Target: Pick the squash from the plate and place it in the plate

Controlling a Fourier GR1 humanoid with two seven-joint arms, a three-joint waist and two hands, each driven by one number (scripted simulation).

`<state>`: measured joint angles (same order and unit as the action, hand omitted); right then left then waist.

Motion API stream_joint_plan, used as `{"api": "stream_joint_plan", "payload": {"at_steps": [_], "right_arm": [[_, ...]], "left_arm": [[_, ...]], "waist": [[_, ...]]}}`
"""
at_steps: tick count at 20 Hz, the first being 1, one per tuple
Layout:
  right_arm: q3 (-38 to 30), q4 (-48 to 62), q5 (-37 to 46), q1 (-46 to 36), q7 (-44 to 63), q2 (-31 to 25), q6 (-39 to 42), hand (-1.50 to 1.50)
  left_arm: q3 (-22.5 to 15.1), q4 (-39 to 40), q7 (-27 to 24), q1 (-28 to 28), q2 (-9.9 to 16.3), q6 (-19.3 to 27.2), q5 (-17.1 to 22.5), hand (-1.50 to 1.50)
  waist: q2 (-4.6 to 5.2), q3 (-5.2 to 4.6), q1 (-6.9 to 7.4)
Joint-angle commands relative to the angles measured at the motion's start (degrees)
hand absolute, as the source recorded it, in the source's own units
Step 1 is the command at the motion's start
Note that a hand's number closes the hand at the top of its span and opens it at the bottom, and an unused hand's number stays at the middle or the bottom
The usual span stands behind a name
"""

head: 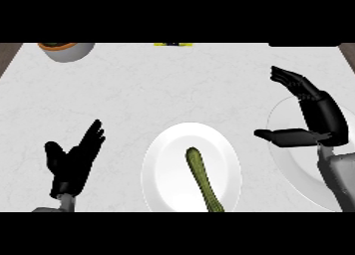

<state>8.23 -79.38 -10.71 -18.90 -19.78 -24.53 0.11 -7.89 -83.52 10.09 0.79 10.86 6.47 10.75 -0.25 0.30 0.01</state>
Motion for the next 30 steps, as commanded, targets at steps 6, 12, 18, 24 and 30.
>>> {"api": "stream_joint_plan", "payload": {"at_steps": [6, 12, 18, 24, 30], "right_arm": [[8.44, -9.09, 8.73, -2.80, 14.26, -14.22, 12.41, -1.50], [13.88, -19.87, 13.63, -2.15, 26.77, -13.64, 14.19, -1.50], [20.85, -26.98, 21.29, -0.07, 38.61, -7.89, 13.72, -1.50], [22.31, -25.61, 29.68, 2.25, 40.97, -2.62, 14.15, -1.50], [25.49, -26.40, 32.93, 5.26, 43.69, 1.92, 17.56, -1.50]], "left_arm": [[-1.52, 0.19, 1.54, 1.58, -1.94, 0.85, -0.72, 0.00], [-0.28, 1.70, 0.16, 1.82, -1.44, -0.23, -0.83, 0.00], [0.32, 0.13, 0.60, 2.99, -1.06, -1.48, -0.52, 0.00], [0.33, -2.03, 5.87, -0.08, -1.89, -0.84, -1.33, 0.00], [1.78, 2.66, 4.66, -2.54, -2.98, -0.89, -2.35, 0.00]], "waist": [[-0.08, -0.46, 0.00], [0.03, -0.37, -0.28], [0.06, -0.34, -0.04], [0.18, -0.30, 0.06], [0.23, -0.30, -0.13]]}}
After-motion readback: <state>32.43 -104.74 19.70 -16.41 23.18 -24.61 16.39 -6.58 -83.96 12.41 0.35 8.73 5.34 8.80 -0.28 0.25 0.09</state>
